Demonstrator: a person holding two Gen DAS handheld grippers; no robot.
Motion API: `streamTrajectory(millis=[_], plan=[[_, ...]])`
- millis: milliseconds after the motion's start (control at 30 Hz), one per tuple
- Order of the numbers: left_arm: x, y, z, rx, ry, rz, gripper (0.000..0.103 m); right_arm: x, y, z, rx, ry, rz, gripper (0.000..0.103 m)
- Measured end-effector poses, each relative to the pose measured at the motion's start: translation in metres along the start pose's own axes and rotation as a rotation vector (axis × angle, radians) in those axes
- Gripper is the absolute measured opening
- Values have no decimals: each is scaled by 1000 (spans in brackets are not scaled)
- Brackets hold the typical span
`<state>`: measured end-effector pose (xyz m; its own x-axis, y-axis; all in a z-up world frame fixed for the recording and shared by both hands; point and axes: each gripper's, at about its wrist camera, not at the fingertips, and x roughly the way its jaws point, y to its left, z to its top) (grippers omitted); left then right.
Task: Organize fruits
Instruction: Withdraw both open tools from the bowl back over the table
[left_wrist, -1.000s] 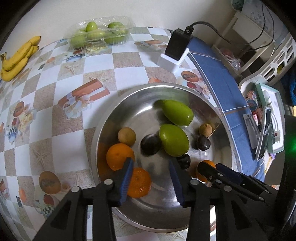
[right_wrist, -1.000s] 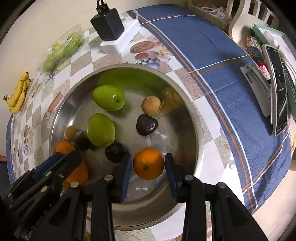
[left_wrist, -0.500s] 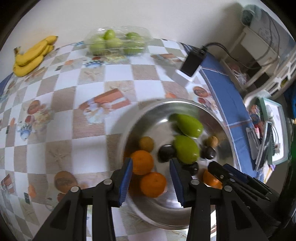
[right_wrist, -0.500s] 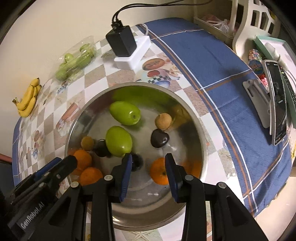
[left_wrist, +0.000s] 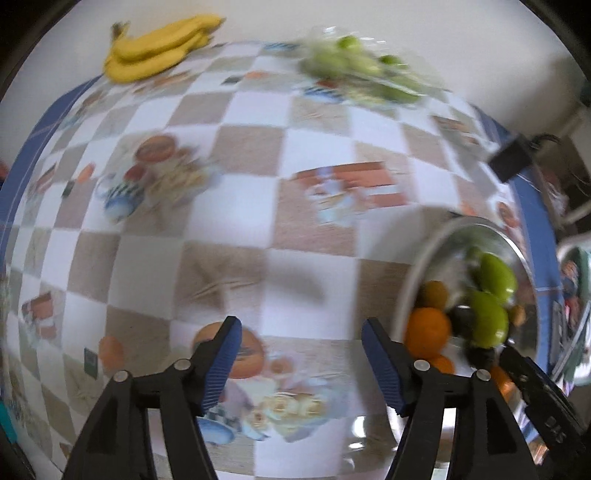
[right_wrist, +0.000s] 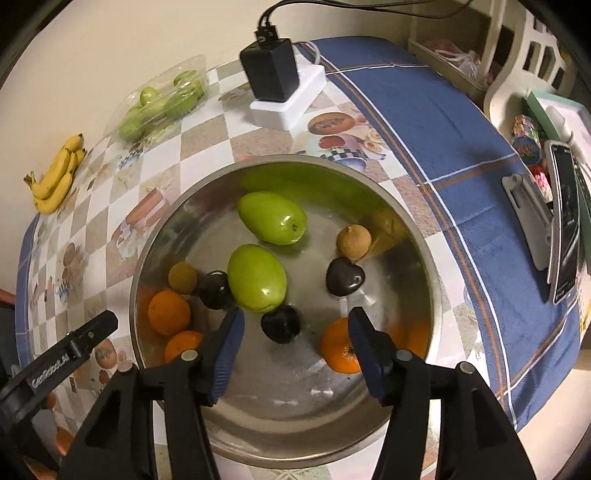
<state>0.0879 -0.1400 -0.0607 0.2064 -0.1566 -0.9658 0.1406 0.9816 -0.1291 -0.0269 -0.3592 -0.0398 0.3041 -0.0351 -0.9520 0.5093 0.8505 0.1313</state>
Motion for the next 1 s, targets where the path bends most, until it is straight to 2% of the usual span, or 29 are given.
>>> streamTrajectory(millis=[133, 200, 367, 400, 433, 500, 667, 867, 1000], plan=[[5, 16, -1, -33, 1, 51, 75, 3, 8, 0, -22, -4, -2, 74], [6, 20, -3, -36, -3, 75, 82, 6, 12, -1, -27, 5, 21, 74], [5, 32, -7, -41, -18, 112, 87, 10, 24, -3, -65, 6, 31, 75], [4, 34, -8, -38, -22, 121, 91, 9, 27, -3, -73, 2, 30, 80], [3, 36, -10, -35, -28, 131, 94, 9, 29, -4, -78, -4, 32, 91], [1, 40, -12, -30, -39, 142, 99, 7, 35, -5, -87, -19, 43, 97], [-9, 46, -20, -18, -40, 158, 101, 4, 52, -9, -117, -28, 66, 97], [-28, 53, -31, 4, -56, 210, 101, -6, 68, -20, -164, -35, 53, 98], [-37, 57, -36, 17, -67, 284, 100, -10, 73, -29, -175, -25, 43, 98]])
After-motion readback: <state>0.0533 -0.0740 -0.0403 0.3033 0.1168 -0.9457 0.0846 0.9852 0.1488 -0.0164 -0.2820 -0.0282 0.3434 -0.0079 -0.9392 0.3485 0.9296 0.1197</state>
